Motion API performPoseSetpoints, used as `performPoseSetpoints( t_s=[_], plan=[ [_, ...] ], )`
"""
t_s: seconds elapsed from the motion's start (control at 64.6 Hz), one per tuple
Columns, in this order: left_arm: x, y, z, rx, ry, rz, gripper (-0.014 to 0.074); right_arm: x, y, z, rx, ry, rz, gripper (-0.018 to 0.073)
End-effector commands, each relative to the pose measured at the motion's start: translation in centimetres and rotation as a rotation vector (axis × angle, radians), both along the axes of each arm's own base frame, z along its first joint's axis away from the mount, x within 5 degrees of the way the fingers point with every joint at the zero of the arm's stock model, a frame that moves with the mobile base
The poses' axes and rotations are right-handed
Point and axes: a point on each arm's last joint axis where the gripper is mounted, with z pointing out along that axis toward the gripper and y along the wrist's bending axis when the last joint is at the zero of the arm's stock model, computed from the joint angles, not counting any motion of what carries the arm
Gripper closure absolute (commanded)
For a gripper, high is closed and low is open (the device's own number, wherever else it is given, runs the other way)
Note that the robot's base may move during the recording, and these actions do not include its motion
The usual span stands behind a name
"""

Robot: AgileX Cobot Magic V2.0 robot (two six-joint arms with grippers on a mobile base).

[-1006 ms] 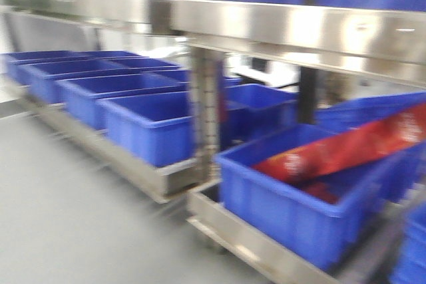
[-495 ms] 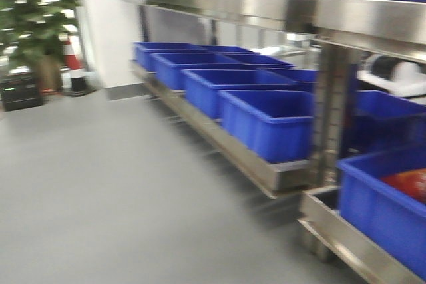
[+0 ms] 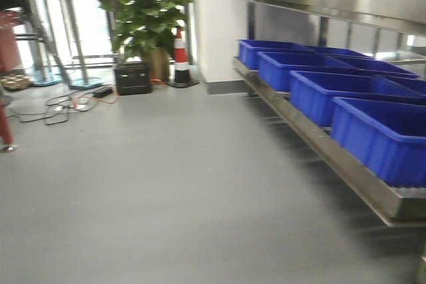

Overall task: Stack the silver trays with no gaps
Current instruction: 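Carry the tray with both grippers while the base drives away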

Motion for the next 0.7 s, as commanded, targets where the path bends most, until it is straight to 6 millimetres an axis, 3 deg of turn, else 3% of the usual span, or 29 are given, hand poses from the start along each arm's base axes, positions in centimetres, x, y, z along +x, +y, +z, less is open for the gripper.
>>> performPoseSetpoints(
  t_s=[0.0, 0.681],
  plan=[
    [-0.24, 0.02, 0.67, -0.008, -0.042, -0.012, 0.0613, -0.27, -0.39, 0.93, 0.008, -0.059, 0.004, 0.056],
    [-0.24, 0.02, 0.67, -0.008, -0.042, -0.012, 0.0613, -0.27, -0.39, 0.93, 0.008, -0.059, 0.004, 0.056]
  ],
)
